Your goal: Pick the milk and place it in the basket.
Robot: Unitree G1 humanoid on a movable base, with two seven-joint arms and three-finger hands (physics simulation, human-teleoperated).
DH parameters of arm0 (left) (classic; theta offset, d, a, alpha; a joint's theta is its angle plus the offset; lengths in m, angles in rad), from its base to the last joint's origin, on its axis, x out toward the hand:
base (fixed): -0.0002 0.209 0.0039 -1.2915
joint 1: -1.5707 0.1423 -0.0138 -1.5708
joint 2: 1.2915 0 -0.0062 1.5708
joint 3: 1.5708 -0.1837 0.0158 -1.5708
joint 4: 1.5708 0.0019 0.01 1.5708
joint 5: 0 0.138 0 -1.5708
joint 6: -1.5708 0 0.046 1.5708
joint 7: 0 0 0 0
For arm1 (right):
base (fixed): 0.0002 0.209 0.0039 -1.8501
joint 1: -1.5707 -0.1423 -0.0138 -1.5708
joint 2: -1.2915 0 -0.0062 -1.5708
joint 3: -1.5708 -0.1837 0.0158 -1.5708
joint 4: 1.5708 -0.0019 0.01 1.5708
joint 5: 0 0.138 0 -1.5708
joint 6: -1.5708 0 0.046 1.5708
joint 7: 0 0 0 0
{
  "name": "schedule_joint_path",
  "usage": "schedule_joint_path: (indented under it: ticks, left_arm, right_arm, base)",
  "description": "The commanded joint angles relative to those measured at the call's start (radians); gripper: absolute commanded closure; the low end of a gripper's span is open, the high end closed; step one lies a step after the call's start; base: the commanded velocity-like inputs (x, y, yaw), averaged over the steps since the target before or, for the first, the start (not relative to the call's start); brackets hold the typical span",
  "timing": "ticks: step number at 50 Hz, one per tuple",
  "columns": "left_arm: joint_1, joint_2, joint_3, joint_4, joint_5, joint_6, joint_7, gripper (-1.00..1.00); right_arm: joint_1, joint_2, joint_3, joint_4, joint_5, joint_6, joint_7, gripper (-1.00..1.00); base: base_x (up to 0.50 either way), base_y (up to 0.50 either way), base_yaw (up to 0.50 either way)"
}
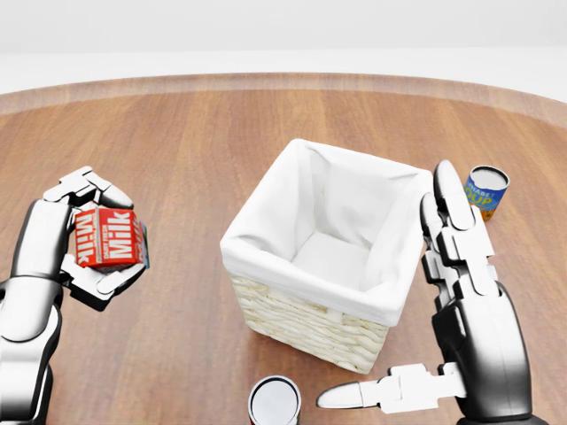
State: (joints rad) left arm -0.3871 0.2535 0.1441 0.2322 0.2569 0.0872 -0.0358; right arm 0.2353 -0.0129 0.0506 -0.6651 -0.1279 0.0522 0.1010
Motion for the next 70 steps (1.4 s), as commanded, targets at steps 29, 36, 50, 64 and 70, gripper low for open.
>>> schedule_joint_path:
  ticks: [29, 36, 50, 64, 70]
  left_arm:
    - [-0.377, -0.003, -0.036, -0.216, 0.023, 0.000, -0.098, 1.00]
    - [-0.409, -0.020, -0.055, -0.197, 0.043, 0.000, -0.113, 1.00]
    - [-0.442, -0.085, -0.101, -0.154, 0.091, 0.000, -0.131, 1.00]
    - [-0.435, -0.154, -0.135, -0.129, 0.118, 0.000, -0.122, 1.00]
    - [-0.429, -0.176, -0.145, -0.116, 0.124, 0.000, -0.117, 1.00]
  right_arm:
    - [0.005, -0.002, 0.007, 0.017, -0.009, -0.018, -0.002, -1.00]
    - [0.003, -0.002, 0.005, 0.020, -0.009, -0.018, -0.003, -1.00]
    - [0.000, -0.002, 0.004, 0.022, -0.009, -0.018, -0.003, -1.00]
    - [0.003, -0.001, 0.007, 0.015, -0.012, -0.015, -0.004, -1.00]
    - [0.001, -0.001, 0.007, 0.014, -0.011, -0.012, -0.005, -1.00]
  base:
    - [0.00, 0.00, 0.00]
    - [0.00, 0.00, 0.00]
    - [0.00, 0.00, 0.00]
    - [0.00, 0.00, 0.00]
    - [0.00, 0.00, 0.00]
